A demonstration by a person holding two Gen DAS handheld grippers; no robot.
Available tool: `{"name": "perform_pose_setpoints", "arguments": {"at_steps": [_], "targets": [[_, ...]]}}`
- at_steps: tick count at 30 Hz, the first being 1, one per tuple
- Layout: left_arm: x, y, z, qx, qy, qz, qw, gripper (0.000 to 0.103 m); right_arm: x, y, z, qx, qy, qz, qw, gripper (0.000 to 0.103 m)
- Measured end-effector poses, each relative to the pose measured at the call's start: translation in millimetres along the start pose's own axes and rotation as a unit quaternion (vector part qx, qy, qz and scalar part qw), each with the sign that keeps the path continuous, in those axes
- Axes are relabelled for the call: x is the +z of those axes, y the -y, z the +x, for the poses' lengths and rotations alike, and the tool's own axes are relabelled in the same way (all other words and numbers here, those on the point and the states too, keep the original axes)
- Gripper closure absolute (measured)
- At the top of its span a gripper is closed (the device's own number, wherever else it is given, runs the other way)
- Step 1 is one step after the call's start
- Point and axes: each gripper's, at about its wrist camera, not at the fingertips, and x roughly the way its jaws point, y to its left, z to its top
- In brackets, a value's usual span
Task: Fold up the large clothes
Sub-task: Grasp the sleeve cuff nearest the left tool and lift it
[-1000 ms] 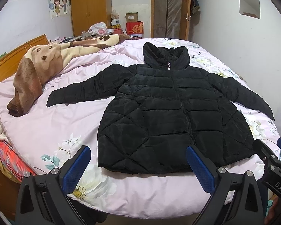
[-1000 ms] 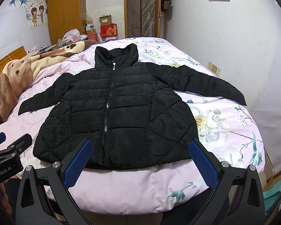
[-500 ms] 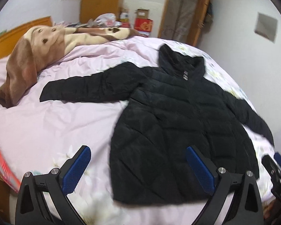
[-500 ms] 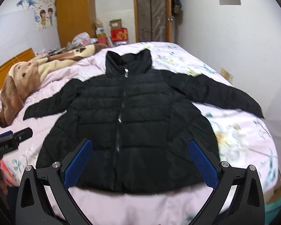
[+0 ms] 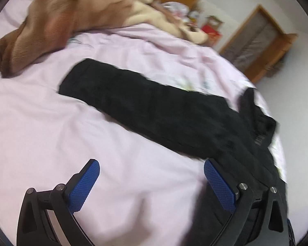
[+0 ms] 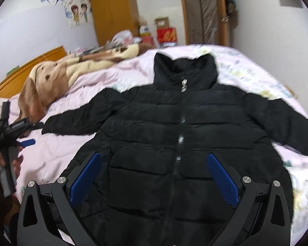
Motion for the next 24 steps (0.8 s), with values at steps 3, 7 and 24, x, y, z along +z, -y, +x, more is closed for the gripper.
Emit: {"name": "perform_pose_setpoints", "arguments": {"at_steps": [3, 7, 24], "targets": [[19, -18, 20, 0.024, 0.0, -0.019, 0.9995, 0.001, 3, -9, 19, -0.007, -0.009, -0.016, 1.0, 0.001], [48, -44, 50, 0.022, 0.005, -0.068, 0.9974, 0.001, 4, -18, 40, -0.007, -0.018, -0.032, 0.999, 0.001], [87, -86, 120, 0.015, 0.023, -0.202, 0.979, 0.06, 12, -54, 92, 0.013, -0.029, -0.089, 0.996, 0.001]]}}
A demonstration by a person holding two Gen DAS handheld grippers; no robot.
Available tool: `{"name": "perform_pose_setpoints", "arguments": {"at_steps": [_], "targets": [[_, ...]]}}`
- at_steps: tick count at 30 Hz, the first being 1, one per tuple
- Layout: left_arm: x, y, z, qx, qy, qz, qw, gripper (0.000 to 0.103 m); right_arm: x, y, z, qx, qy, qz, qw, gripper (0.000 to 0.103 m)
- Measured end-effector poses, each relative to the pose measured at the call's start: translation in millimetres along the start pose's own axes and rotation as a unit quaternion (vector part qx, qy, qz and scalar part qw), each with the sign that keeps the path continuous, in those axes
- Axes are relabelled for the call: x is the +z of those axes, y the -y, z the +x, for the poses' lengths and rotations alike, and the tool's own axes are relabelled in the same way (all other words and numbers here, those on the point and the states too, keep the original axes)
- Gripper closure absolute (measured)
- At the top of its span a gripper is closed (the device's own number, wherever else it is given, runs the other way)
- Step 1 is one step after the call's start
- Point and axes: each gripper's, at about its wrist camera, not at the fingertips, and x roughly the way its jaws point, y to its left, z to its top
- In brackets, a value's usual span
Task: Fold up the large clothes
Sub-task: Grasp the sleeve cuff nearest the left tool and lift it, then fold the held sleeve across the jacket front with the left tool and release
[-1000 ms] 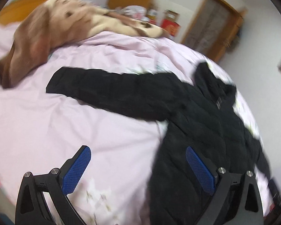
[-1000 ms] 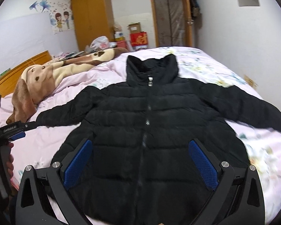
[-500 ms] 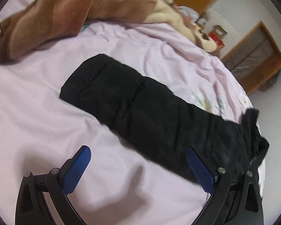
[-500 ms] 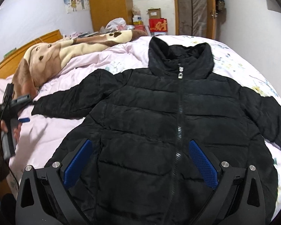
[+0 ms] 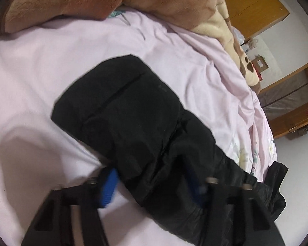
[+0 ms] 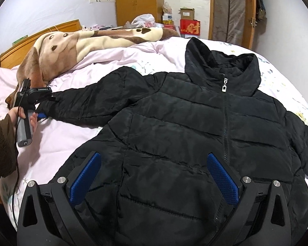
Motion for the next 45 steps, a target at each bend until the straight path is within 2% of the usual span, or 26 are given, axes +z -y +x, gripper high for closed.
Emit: {"name": "perform_pose_setpoints", "arguments": {"at_steps": [1, 3, 6, 9, 13, 15, 17, 19, 20, 24, 30, 31, 33, 37, 40, 45], "targets": [[1, 3, -1, 0.002, 0.004, 0.006, 1.0, 0.071, 0, 0, 0, 0.001, -0.001, 0.001, 1.0, 0.001], [1, 13, -5, 0.005, 0.011, 0.031, 0.9994, 0.085, 0, 1, 2, 0.006, -0.006, 0.002, 1.0, 0.001], [-1, 32, -21, -0.001, 0.036, 0.063, 0.9974, 0.089, 1, 3, 0, 0.01, -0.003, 0.005, 1.0, 0.001], [-8, 63, -49, -0.01, 0.075, 0.119, 0.99, 0.089, 3, 7, -5, 0.004, 0.006, 0.01, 1.0, 0.001], [-34, 119, -88, -0.047, 0.112, 0.211, 0.97, 0.089, 8, 19, -18, -0.003, 0.023, 0.023, 0.999, 0.001], [-48, 148, -103, -0.077, 0.119, 0.248, 0.9584, 0.089, 10, 25, -24, -0.006, 0.03, 0.029, 0.999, 0.001], [-61, 172, -112, -0.088, 0.124, 0.278, 0.9486, 0.089, 11, 32, -30, -0.01, 0.036, 0.035, 0.999, 0.001], [-83, 203, -120, -0.093, 0.14, 0.33, 0.9287, 0.089, 12, 41, -35, -0.017, 0.042, 0.044, 0.998, 0.001], [-92, 215, -121, -0.099, 0.14, 0.345, 0.9229, 0.089, 13, 46, -38, -0.019, 0.044, 0.051, 0.998, 0.001], [-130, 259, -117, -0.134, 0.114, 0.379, 0.9085, 0.089, 14, 69, -49, -0.03, 0.055, 0.08, 0.995, 0.001], [-180, 296, -105, -0.137, 0.096, 0.428, 0.8882, 0.089, 11, 98, -63, -0.055, 0.067, 0.097, 0.992, 0.001], [-198, 300, -104, -0.136, 0.095, 0.443, 0.8809, 0.089, 9, 105, -64, -0.061, 0.067, 0.101, 0.991, 0.001], [-218, 310, -96, -0.137, 0.084, 0.461, 0.8726, 0.089, 6, 115, -65, -0.068, 0.066, 0.111, 0.989, 0.001], [-261, 329, -77, -0.143, 0.042, 0.474, 0.8677, 0.089, -2, 140, -68, -0.086, 0.065, 0.138, 0.985, 0.001], [-294, 340, -57, -0.143, 0.008, 0.489, 0.8607, 0.089, -8, 157, -71, -0.096, 0.066, 0.153, 0.981, 0.001], [-344, 345, -29, -0.132, -0.03, 0.521, 0.8426, 0.089, -16, 186, -71, -0.116, 0.06, 0.172, 0.976, 0.001]]}}
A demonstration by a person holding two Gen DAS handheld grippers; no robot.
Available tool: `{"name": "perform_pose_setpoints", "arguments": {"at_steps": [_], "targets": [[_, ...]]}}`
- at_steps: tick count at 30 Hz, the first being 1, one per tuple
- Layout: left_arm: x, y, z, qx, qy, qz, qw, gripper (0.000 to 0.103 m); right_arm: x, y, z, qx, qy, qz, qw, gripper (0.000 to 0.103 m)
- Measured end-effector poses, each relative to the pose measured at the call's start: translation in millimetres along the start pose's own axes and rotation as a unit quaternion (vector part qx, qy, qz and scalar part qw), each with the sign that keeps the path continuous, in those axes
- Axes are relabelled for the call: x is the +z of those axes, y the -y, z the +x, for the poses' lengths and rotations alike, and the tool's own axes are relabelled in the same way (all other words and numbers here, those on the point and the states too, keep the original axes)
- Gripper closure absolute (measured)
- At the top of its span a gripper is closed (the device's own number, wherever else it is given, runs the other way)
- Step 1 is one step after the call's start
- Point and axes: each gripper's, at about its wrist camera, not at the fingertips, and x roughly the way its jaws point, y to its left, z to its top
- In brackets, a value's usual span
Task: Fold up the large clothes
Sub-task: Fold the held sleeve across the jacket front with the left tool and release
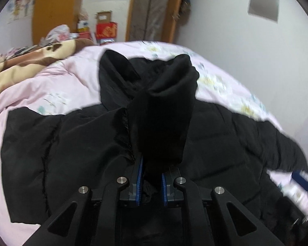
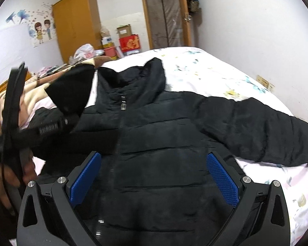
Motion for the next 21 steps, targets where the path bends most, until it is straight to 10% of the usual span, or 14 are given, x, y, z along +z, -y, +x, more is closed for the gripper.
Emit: {"name": "perform_pose_setpoints", "arguments": {"at_steps": [9, 14, 21], "targets": [[-27, 4, 32, -0.013, -0.052, 0.014, 0.9985, 0.073, 12, 26, 26, 0.02, -0.019, 0.052, 0.998, 0.001], [-28, -6, 2, -0.06, -0.031, 0.001, 0.9977, 0.036, 23, 32, 49, 0.039, -0.031, 0.085, 0.995, 0.001], [-19, -52, -52, -0.029, 0.018, 0.001, 0.9994, 0.036, 34, 3, 104, 0.109, -0.084, 0.075, 0.988, 0.001]]}}
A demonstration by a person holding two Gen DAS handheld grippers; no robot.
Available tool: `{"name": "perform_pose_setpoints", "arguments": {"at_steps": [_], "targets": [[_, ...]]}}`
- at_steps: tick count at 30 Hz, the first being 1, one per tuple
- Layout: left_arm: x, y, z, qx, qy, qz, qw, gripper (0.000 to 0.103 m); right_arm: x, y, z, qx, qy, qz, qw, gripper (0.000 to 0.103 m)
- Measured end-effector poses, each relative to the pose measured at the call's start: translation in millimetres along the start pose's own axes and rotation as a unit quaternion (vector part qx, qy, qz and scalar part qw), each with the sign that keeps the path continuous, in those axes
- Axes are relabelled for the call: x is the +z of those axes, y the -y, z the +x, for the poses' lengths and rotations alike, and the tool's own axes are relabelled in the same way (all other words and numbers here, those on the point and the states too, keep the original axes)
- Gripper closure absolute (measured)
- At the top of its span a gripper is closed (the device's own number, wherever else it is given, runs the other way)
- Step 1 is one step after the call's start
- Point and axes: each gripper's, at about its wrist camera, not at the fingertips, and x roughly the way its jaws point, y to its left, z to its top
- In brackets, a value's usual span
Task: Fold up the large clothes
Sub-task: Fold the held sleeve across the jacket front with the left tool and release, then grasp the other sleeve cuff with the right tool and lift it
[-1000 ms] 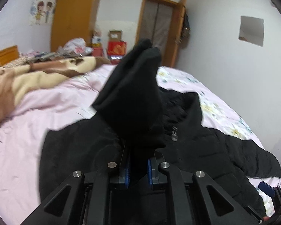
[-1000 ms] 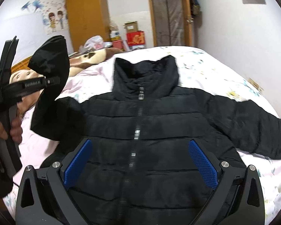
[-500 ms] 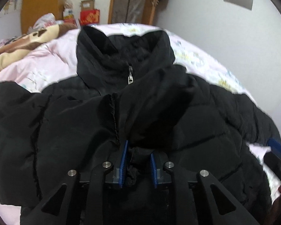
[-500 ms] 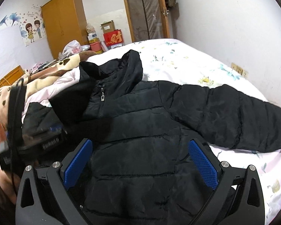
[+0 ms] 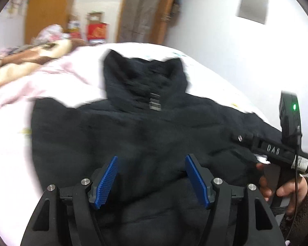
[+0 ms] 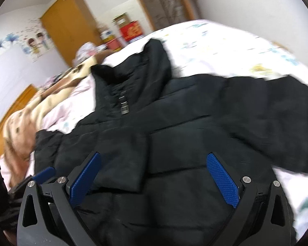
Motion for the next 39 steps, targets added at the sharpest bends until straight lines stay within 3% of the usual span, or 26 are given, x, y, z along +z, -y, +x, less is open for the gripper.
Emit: {"name": "perform_pose_setpoints", "arguments": {"at_steps": [3, 6, 8, 11, 13, 15, 16, 20, 26, 30, 39], "targets": [[10, -39, -9, 0.051, 0.007, -0.029, 0.9982, 0.036, -2, -10, 26, -0.013, -0.025, -0.008, 1.0, 0.004], [15, -72, -10, 0.085, 0.004, -0.058, 0.9947, 0.036, -6, -21, 43, -0.005, -0.047, -0.023, 0.999, 0.024], [15, -87, -4, 0.106, -0.008, -0.07, 0.9919, 0.036, -8, -26, 51, -0.007, -0.054, -0.03, 0.998, 0.032], [11, -101, 9, 0.103, -0.026, -0.092, 0.99, 0.036, -12, -31, 63, -0.009, -0.076, -0.041, 0.996, 0.052], [5, -103, 14, 0.111, -0.031, -0.091, 0.9891, 0.036, -12, -32, 62, -0.004, -0.077, -0.043, 0.996, 0.078], [3, -104, 16, 0.113, -0.032, -0.094, 0.9886, 0.036, -10, -33, 58, -0.002, -0.072, -0.043, 0.996, 0.094], [2, -103, 17, 0.11, -0.033, -0.092, 0.9892, 0.036, -8, -33, 51, -0.003, -0.063, -0.043, 0.997, 0.096], [5, -98, 16, 0.11, -0.034, -0.089, 0.9894, 0.036, 1, -33, 22, 0.003, -0.021, -0.045, 0.999, 0.099], [15, -81, 25, 0.114, -0.028, -0.074, 0.9904, 0.036, 17, -20, -32, -0.036, 0.048, -0.039, 0.997, 0.099], [16, -71, 51, 0.124, -0.051, -0.054, 0.9895, 0.036, 16, -2, -35, -0.088, 0.038, -0.049, 0.994, 0.099], [11, -75, 100, 0.162, -0.082, -0.042, 0.9826, 0.035, -3, 30, 2, -0.13, -0.015, -0.023, 0.991, 0.099]]}}
